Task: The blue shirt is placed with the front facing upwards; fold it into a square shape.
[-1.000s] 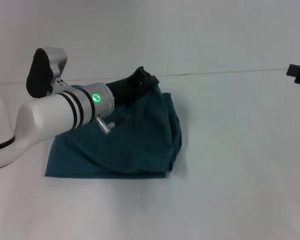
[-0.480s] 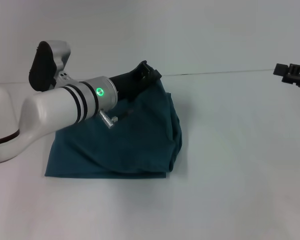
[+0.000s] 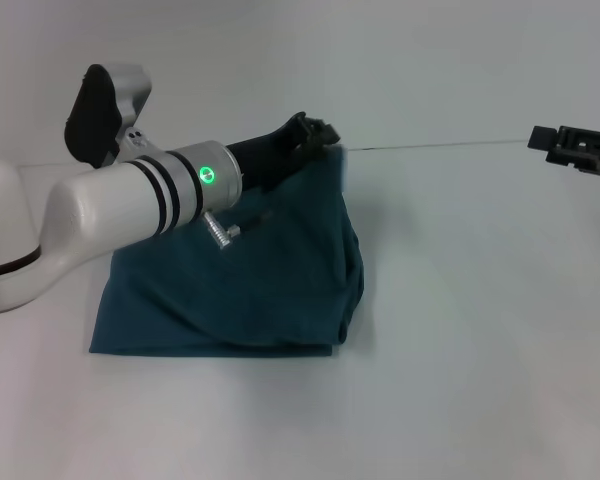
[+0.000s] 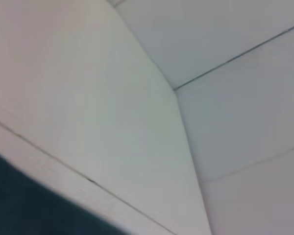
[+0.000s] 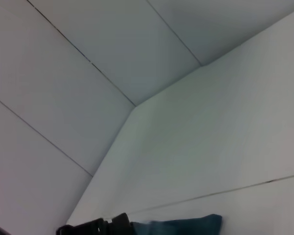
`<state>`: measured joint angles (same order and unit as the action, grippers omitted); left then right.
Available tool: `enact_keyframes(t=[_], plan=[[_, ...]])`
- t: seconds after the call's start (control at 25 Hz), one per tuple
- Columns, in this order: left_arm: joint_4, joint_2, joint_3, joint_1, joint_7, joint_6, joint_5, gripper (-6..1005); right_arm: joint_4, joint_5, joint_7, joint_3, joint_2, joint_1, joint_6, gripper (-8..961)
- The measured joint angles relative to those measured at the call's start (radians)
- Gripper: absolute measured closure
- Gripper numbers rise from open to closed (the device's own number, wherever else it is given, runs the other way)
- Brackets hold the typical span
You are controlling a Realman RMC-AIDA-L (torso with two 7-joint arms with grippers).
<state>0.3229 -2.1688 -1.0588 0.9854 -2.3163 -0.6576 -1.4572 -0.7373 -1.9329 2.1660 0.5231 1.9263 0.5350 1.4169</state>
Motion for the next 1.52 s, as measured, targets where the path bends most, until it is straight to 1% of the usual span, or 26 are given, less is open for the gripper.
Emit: enact_keyframes(t=[0.2, 0.4, 0.52, 0.64, 0.76, 0.88, 0.92, 1.0, 1.04, 1.08, 1.16, 1.2, 1.24, 1.28, 1.44, 1.48, 1.52], plan=[[0.004, -0.001, 0.001, -0.001, 0.008, -0.02, 0.0, 856, 0.008, 0.0, 0.0, 0.006, 0.0, 0.003, -0.015, 307], [0.015, 0.0, 0.006, -0.022, 0.012, -0.042, 0.0, 626, 0.009, 0.0, 0.0, 0.022, -0.001, 0.003, -0.024, 308], [0.065, 0.003, 0.007, -0.069, 0.013, -0.083, 0.0, 506, 0.01, 0.0, 0.004, 0.038, -0.007, 0.003, -0.026, 308], [0.149, 0.003, 0.01, -0.15, 0.015, -0.137, 0.0, 387, 0.011, -0.007, 0.007, 0.057, -0.014, 0.007, -0.03, 309], [0.213, 0.005, 0.032, -0.218, 0.015, -0.189, 0.0, 190, 0.017, -0.082, 0.041, 0.084, -0.033, 0.036, -0.037, 307], [0.243, 0.011, 0.058, -0.264, 0.016, -0.236, 0.0, 149, 0.067, -0.208, 0.105, 0.098, -0.058, 0.102, -0.053, 306], [0.249, 0.016, 0.062, -0.279, 0.016, -0.254, 0.0, 135, 0.097, -0.258, 0.128, 0.1, -0.069, 0.135, -0.064, 305], [0.256, 0.03, 0.063, -0.302, 0.016, -0.282, -0.003, 107, 0.137, -0.329, 0.161, 0.102, -0.081, 0.183, -0.083, 304], [0.258, 0.041, 0.062, -0.311, 0.016, -0.296, -0.005, 93, 0.153, -0.363, 0.178, 0.104, -0.086, 0.207, -0.09, 303], [0.258, 0.047, 0.059, -0.318, 0.017, -0.306, -0.009, 80, 0.159, -0.389, 0.194, 0.106, -0.087, 0.225, -0.099, 303], [0.256, 0.067, 0.051, -0.335, 0.029, -0.33, -0.016, 52, 0.161, -0.416, 0.216, 0.108, -0.084, 0.251, -0.107, 302], [0.256, 0.076, 0.049, -0.344, 0.043, -0.343, -0.024, 52, 0.161, -0.423, 0.228, 0.109, -0.078, 0.268, -0.118, 301], [0.256, 0.083, 0.048, -0.354, 0.057, -0.354, -0.033, 53, 0.161, -0.423, 0.228, 0.109, -0.078, 0.268, -0.118, 301], [0.258, 0.091, 0.049, -0.367, 0.088, -0.376, -0.047, 53, 0.165, -0.423, 0.238, 0.109, -0.074, 0.281, -0.135, 300], [0.266, 0.116, 0.061, -0.412, 0.187, -0.443, -0.063, 54, 0.17, -0.426, 0.276, 0.111, -0.066, 0.295, -0.158, 300], [0.271, 0.124, 0.074, -0.439, 0.192, -0.45, -0.064, 54, 0.174, -0.426, 0.294, 0.112, -0.063, 0.301, -0.167, 299], [0.271, 0.124, 0.074, -0.439, 0.192, -0.45, -0.064, 53, 0.18, -0.427, 0.315, 0.116, -0.062, 0.308, -0.177, 299]])
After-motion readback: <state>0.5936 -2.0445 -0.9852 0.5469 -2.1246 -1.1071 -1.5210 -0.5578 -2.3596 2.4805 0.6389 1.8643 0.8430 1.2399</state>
